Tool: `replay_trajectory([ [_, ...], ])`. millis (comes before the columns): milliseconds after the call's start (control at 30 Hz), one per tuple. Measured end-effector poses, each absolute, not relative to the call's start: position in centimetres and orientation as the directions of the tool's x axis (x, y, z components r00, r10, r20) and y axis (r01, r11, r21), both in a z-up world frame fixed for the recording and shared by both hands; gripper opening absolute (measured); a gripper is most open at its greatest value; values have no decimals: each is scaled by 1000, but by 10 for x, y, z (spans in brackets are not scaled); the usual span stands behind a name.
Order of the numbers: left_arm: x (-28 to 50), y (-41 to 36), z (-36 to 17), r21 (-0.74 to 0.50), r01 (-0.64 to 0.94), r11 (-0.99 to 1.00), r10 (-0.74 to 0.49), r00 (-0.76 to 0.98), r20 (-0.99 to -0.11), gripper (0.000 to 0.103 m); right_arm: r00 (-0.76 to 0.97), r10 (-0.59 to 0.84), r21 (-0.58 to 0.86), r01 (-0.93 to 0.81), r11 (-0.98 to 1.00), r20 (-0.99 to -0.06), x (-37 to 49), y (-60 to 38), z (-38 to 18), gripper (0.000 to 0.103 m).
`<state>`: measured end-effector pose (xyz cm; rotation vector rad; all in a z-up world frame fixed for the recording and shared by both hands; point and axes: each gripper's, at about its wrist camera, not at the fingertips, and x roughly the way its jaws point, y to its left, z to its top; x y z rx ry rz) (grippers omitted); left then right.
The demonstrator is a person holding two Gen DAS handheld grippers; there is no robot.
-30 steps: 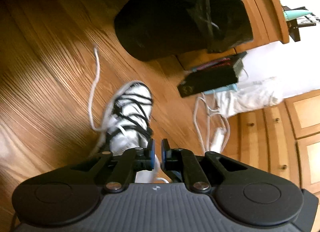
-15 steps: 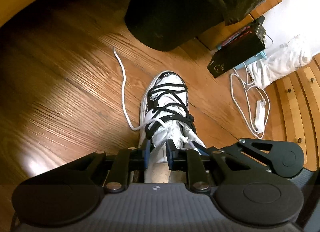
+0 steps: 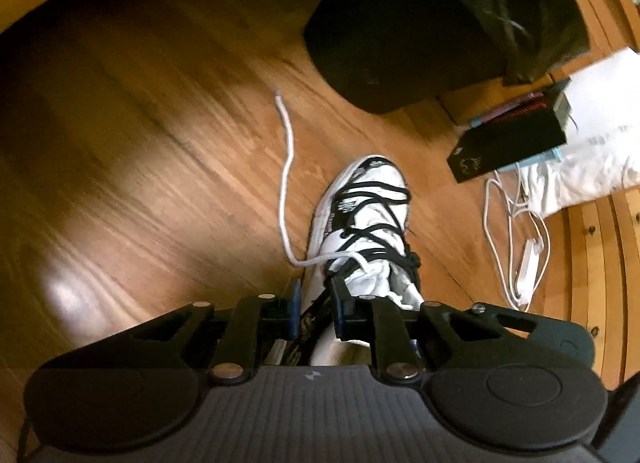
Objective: Lace up shoes with both hands
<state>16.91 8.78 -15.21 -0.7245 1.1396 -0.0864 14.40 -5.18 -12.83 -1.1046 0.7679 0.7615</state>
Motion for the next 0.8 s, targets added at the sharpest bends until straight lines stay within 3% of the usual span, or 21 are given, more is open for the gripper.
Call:
replay_trajectory([
  [800,174,87,-154,-568,-305,765,-415,442,-795,16,537,140,-493,-830,260,-832,150,-36,-124,4],
])
